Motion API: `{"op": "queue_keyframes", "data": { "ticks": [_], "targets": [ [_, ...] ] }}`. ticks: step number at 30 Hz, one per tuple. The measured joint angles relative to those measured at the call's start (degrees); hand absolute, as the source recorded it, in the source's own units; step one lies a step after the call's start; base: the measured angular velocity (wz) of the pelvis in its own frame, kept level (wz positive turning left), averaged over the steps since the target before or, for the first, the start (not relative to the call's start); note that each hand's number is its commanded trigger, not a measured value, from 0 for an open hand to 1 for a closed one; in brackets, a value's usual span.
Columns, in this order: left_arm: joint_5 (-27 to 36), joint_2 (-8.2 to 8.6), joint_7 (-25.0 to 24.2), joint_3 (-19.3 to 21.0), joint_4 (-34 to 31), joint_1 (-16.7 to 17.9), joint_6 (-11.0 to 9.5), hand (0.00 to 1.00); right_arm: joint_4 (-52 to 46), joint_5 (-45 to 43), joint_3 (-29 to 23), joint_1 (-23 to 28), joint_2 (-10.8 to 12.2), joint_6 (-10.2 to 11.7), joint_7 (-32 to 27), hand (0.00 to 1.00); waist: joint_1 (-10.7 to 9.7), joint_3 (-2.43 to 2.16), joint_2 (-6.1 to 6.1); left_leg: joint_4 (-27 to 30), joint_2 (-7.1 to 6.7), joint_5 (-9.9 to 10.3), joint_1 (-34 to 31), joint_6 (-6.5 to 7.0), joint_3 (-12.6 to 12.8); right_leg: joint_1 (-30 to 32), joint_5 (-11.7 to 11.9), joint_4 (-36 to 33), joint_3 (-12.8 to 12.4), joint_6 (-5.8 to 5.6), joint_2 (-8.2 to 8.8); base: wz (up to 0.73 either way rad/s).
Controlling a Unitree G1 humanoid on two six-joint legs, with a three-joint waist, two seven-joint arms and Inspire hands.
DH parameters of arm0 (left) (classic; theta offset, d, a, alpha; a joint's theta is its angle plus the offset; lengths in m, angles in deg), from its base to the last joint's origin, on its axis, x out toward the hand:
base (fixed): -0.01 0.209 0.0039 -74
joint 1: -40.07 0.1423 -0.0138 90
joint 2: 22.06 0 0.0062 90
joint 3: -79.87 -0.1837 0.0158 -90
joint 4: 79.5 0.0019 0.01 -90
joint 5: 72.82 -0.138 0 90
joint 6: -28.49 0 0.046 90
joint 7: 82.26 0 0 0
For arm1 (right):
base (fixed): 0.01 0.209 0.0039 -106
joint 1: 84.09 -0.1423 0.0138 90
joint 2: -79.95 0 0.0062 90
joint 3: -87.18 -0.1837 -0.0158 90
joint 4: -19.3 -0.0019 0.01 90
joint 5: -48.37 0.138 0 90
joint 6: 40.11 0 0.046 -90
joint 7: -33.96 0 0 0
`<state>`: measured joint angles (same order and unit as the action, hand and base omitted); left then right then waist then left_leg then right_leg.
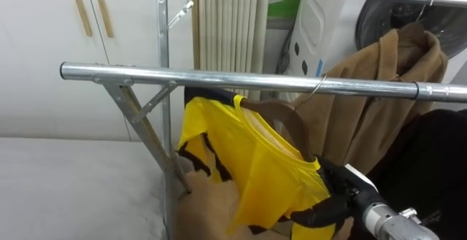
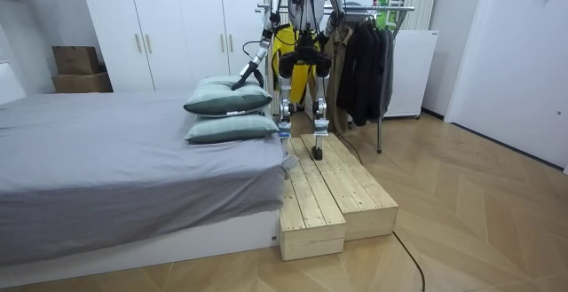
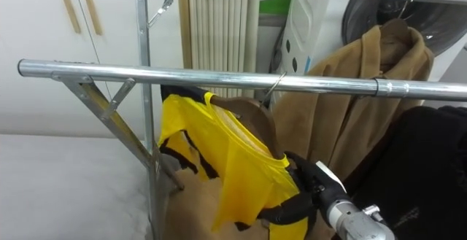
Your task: Hang clothes
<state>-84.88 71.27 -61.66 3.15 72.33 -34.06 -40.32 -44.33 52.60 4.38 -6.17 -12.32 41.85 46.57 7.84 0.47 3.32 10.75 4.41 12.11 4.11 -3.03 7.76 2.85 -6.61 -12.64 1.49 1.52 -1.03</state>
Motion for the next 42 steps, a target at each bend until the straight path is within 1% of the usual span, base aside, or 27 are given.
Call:
{"op": "queue_keyframes", "data": {
  "ticks": [5, 22, 26, 27, 32, 34, 36, 38, 42],
  "targets": [
    [0.0, 0.00, -0.1, 0.0, 0.0, 0.0, 0.0, 0.00, -0.1, 0.0, -0.1, 0.0, 0.0, 0.5, -0.2, 0.00, -0.1, 0.04, -0.05, -0.1, 0.00, 0.0, 0.0, 0.00, 0.0, 0.0, 0.0, 0.0, 0.0, 0.00, 0.01, 0.00],
    [0.0, 0.00, -0.4, 0.0, 0.0, 0.0, 0.0, 0.00, -0.2, 0.0, -1.5, 0.1, 0.0, 0.6, -2.0, 0.00, -0.2, 0.09, -0.13, -0.1, -0.01, 0.0, -0.1, 0.00, 0.0, 0.1, 0.0, 0.1, 0.0, 0.00, 0.00, 0.00],
    [0.0, 0.00, -0.3, 0.2, 0.0, 0.0, 0.0, 0.00, -2.8, 0.0, -2.3, 1.4, 0.0, 0.6, -2.3, 0.00, -0.4, 0.10, -0.14, -0.3, -0.01, 0.0, -0.1, -0.01, 0.0, 0.2, 0.0, 0.1, -0.2, -0.01, -0.05, 0.00],
    [0.0, 0.01, -0.2, 0.3, 0.1, 0.0, 0.0, 0.00, -3.1, 0.0, -2.3, 1.8, 0.0, 1.0, -2.7, 0.00, -0.4, 0.10, -0.14, -0.4, 0.00, 0.0, 0.0, -0.01, 0.0, 0.2, 0.0, 0.1, -0.2, -0.01, -0.07, 0.00],
    [0.0, 0.02, 0.0, 0.3, 0.4, 0.0, 0.0, 0.00, -3.3, 0.0, -2.4, 2.2, 0.0, 1.1, -3.9, 0.00, -0.6, 0.10, -0.14, -0.4, -0.02, 0.0, 0.0, -0.01, 0.1, 0.2, 0.0, 0.1, -0.3, -0.01, -0.06, 0.00],
    [0.0, 0.04, 0.0, 0.4, 0.5, 0.0, 0.0, 0.00, -4.1, -0.1, -2.9, 2.3, 0.0, 1.1, -4.2, 0.00, -0.8, 0.14, -0.20, -0.4, -0.02, 0.0, 0.0, -0.01, 0.1, 0.2, 0.0, 0.2, -0.3, -0.01, -0.07, 0.00],
    [0.0, 0.29, 0.0, 1.3, 0.5, 0.0, 0.0, 0.00, -5.3, 0.2, -4.3, 2.6, 0.0, 1.1, -4.7, 0.00, -1.2, 0.18, -0.28, -0.4, -0.02, 0.0, 0.1, -0.01, 0.1, 0.2, -0.1, 0.2, -0.3, -0.04, -0.07, 0.00],
    [0.0, 0.29, 0.1, 1.4, 0.5, 0.0, 0.0, 0.00, -6.4, 0.5, -5.8, 3.4, 0.0, 1.1, -5.9, 0.00, -1.3, 0.21, -0.34, -0.4, 0.00, 0.0, 0.1, -0.01, 0.1, 0.3, -0.1, 0.2, -0.2, 0.01, -0.06, 0.00],
    [0.0, 0.32, 0.1, 2.3, 0.5, 0.0, 0.1, 0.00, -6.9, 4.4, -8.7, 5.2, 0.0, 1.1, -8.8, 0.00, -1.8, 0.21, -0.34, -0.4, 0.02, 0.0, 0.1, -0.01, 0.1, 0.4, -0.2, 0.0, -0.1, 0.09, -0.09, 0.00]
  ]
}}
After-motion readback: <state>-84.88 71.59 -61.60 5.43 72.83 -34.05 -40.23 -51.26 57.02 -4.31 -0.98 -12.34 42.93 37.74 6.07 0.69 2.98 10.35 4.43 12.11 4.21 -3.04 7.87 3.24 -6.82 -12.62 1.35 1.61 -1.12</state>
